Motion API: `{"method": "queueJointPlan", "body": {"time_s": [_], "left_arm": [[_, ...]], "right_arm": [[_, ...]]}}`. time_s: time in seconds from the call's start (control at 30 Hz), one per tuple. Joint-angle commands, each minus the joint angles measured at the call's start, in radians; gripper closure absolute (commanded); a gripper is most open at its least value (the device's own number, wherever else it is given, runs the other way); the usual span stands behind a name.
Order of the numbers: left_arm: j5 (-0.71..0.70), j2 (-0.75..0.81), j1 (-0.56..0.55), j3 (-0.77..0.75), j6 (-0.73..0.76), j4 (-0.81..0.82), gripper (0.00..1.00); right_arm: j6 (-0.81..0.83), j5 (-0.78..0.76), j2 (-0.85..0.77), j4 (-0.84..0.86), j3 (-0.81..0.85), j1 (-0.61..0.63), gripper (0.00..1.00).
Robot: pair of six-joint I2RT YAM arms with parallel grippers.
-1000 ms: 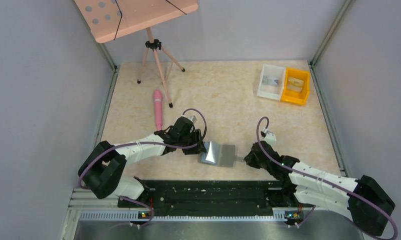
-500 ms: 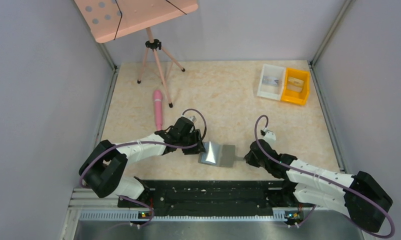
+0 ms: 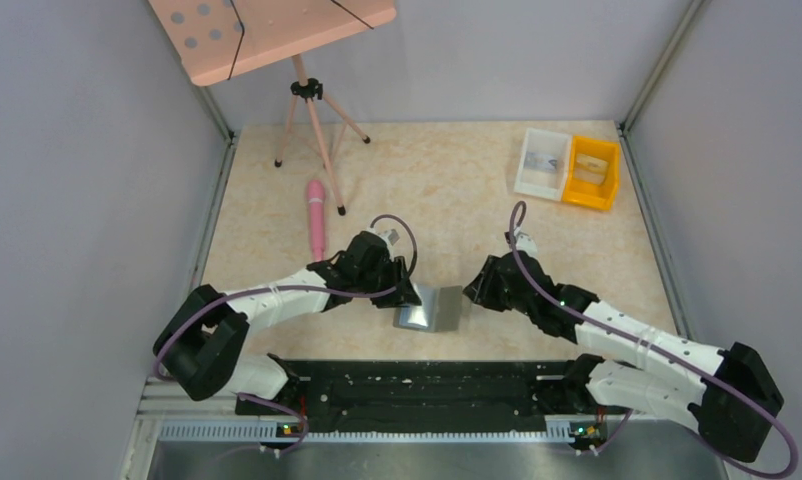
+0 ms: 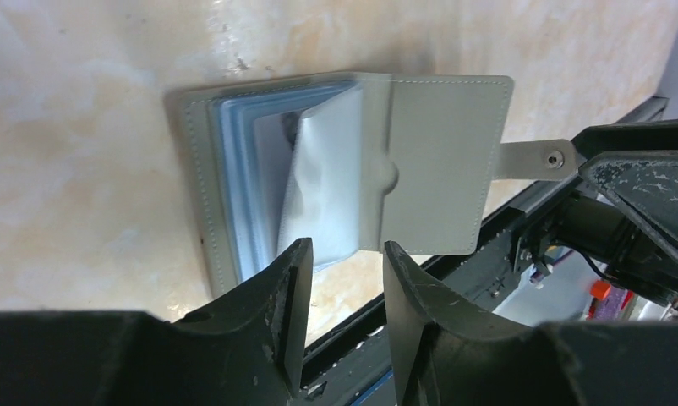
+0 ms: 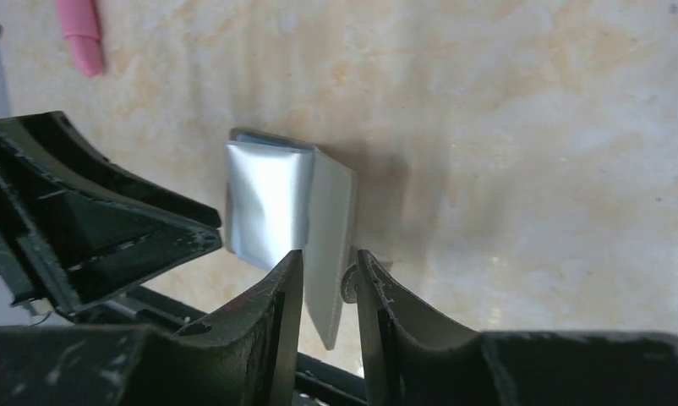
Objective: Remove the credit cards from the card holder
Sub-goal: Open the card holder at the center of the board.
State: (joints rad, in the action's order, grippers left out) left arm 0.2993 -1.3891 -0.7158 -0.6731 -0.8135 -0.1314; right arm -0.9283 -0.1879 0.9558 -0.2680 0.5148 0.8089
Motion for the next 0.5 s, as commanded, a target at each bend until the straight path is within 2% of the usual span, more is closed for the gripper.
{"method": "queueJointPlan", "body": {"time_s": [0.0,0.17,0.33,0.47], "left_arm": [[0.049,0.030,-0.006,0.002,-0.004,0.084,0.59],[0.052,0.034,-0.010,0.013,-0.008,0.101,0.59],[0.056,0.034,-0.011,0.031,-0.022,0.123,0.59],[0.092,0.026,-0.019,0.035,-0.051,0.209,0.59]], "right_arm": [[-0.013,0.088,0.018,0.066,0.073,0.002,0.69],[-0.018,0.137,0.075,0.106,0.119,0.013,0.63],[-0.033,0.111,0.068,0.107,0.149,0.041,0.59],[-0.034,0.100,0.052,0.086,0.174,0.047,0.57]]}}
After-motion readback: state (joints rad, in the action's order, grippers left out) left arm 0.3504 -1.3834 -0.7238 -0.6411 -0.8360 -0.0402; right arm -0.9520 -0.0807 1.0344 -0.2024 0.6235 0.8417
